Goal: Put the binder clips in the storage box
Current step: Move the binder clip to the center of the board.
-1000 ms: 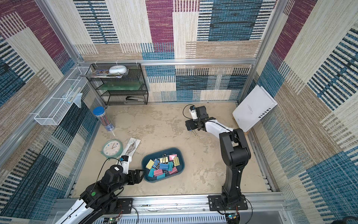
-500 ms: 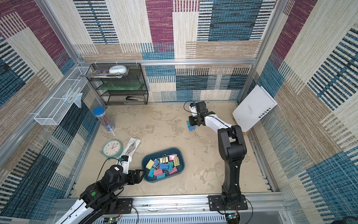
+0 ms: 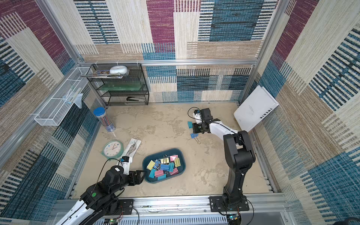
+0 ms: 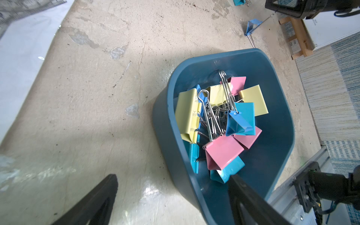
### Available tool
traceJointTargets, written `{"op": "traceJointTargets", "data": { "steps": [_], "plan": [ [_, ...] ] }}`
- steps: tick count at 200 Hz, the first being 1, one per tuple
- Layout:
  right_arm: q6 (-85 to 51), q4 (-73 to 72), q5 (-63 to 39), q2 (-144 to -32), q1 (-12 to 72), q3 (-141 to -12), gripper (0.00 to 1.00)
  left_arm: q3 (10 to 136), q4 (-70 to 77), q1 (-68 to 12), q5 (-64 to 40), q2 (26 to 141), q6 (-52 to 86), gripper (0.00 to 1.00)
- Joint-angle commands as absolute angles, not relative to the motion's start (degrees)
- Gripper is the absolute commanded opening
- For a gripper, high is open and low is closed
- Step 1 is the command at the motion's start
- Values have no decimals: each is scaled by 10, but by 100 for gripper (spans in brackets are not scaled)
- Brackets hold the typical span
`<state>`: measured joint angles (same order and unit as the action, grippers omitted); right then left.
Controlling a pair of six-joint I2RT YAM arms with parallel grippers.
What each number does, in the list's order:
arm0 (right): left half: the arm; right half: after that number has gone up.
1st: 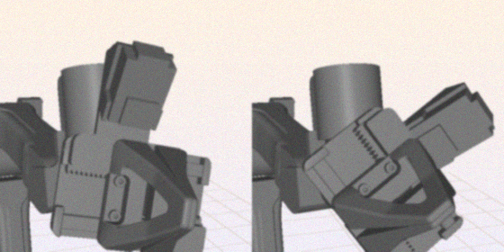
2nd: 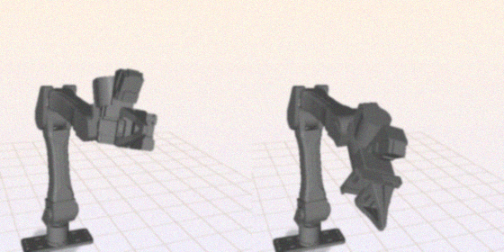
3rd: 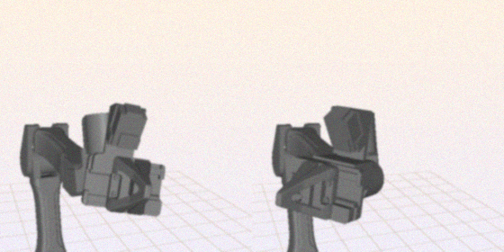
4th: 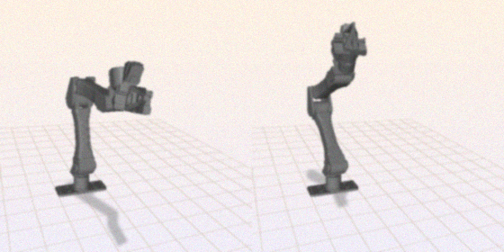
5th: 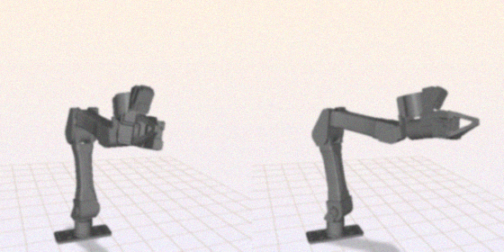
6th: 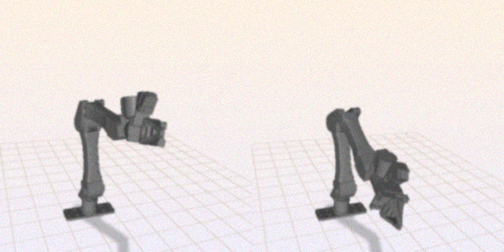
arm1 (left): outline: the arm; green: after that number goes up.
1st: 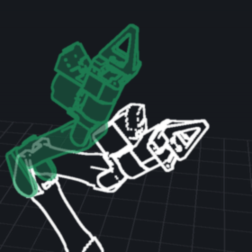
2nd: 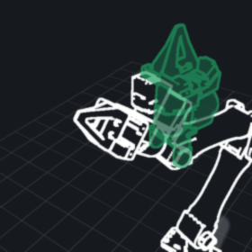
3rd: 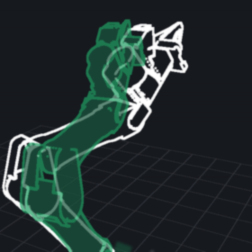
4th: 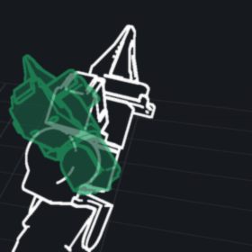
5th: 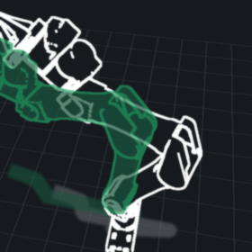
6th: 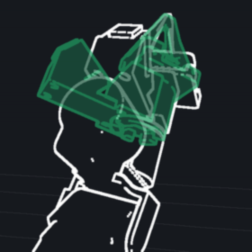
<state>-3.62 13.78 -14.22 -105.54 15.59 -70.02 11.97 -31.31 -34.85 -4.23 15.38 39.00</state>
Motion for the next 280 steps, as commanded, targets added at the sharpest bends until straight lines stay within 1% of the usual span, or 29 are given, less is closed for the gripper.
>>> {"op": "traceJointTargets", "data": {
  "steps": [1, 90, 116, 150, 225, 260, 280],
  "plan": [
    [-43, 116, -170, -1031, 157, -666, 0, 121, -305, -348, -39, 154, 388, 92],
    [-69, 76, -158, -882, 172, -505, 0, 120, -305, -348, -40, 152, 387, 92],
    [-66, 91, -150, -863, 176, -483, 0, 121, -304, -348, -40, 151, 387, 92],
    [-86, 73, -159, -831, 182, -436, 0, 121, -304, -348, -40, 151, 386, 92],
    [-135, 88, -131, -788, 214, -360, 0, 120, -305, -348, -42, 149, 387, 92],
    [-177, 72, -110, -730, 247, -310, 0, 120, -305, -348, -42, 148, 387, 92],
    [-201, 71, -72, -701, 295, -295, 0, 120, -305, -348, -44, 148, 387, 92]
  ]
}}
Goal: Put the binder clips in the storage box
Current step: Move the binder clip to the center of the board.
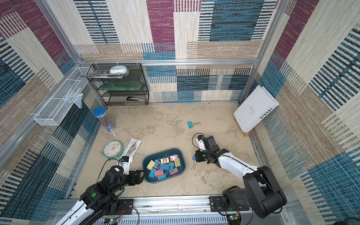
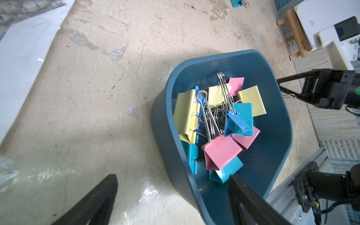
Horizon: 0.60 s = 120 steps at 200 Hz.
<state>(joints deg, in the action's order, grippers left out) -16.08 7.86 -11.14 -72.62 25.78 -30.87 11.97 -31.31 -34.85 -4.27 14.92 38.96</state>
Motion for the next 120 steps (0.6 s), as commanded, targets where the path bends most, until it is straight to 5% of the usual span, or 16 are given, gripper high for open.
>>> {"op": "traceJointTargets", "data": {
  "steps": [1, 120],
  "plan": [
    [-203, 71, -70, -699, 297, -295, 0, 120, -305, -348, -44, 148, 386, 92],
    [-281, 68, 22, -561, 443, -214, 0, 120, -305, -348, -45, 148, 387, 92]
  ]
}}
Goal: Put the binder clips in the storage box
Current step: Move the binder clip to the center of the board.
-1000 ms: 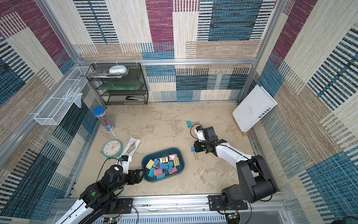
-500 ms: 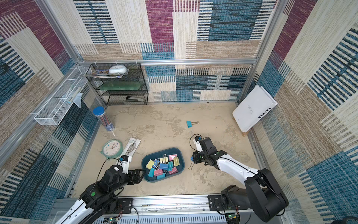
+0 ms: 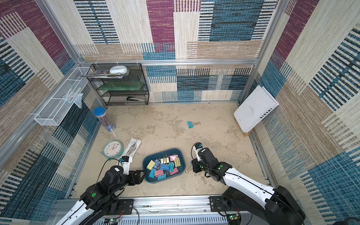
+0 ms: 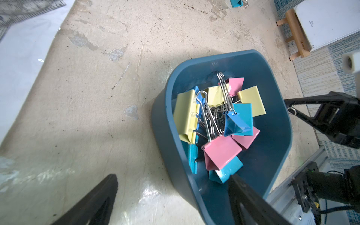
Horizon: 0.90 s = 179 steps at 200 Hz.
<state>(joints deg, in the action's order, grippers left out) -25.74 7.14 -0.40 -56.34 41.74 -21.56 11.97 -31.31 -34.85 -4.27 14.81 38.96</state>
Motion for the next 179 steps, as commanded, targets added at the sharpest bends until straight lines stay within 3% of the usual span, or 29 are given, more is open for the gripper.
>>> {"op": "traceJointTargets", "data": {
  "steps": [1, 72, 90, 136, 179],
  "plan": [
    [-281, 68, 23, -561, 444, -214, 0, 120, -305, -348, -45, 148, 387, 92],
    [-317, 87, 96, -587, 541, -227, 0, 120, -306, -348, -46, 147, 387, 92],
    [-326, 120, 112, -564, 547, -240, 24, 119, -306, -348, -47, 146, 388, 92],
    [-344, 165, 94, -489, 547, -248, 61, 120, -305, -348, -47, 145, 387, 92],
    [-436, 211, 69, -496, 546, -245, 64, 119, -306, -348, -47, 142, 387, 92]
  ]
}}
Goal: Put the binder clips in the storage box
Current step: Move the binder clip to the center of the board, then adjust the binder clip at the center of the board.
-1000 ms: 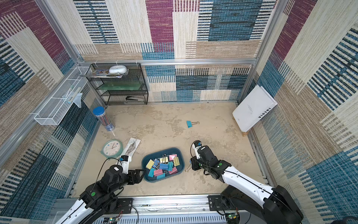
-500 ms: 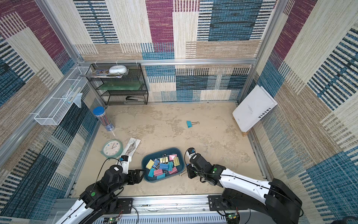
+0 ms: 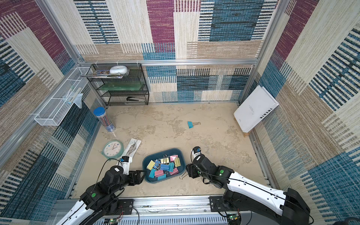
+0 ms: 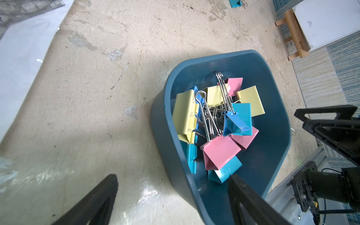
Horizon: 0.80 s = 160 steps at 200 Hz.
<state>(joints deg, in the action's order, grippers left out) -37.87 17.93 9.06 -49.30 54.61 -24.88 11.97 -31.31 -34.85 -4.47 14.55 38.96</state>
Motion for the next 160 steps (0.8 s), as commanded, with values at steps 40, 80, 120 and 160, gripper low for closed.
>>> {"op": "traceJointTargets", "data": {
  "steps": [40, 80, 120, 160],
  "plan": [
    [-396, 156, 25, -466, 548, -229, 64, 118, -308, -348, -50, 132, 386, 92],
    [-369, 143, 27, -504, 555, -221, 60, 117, -311, -348, -49, 130, 388, 92],
    [-350, 139, 71, -544, 592, -236, 53, 117, -311, -348, -48, 131, 388, 92],
    [-328, 142, 121, -580, 619, -261, 49, 117, -311, -348, -48, 131, 389, 92]
  ]
}}
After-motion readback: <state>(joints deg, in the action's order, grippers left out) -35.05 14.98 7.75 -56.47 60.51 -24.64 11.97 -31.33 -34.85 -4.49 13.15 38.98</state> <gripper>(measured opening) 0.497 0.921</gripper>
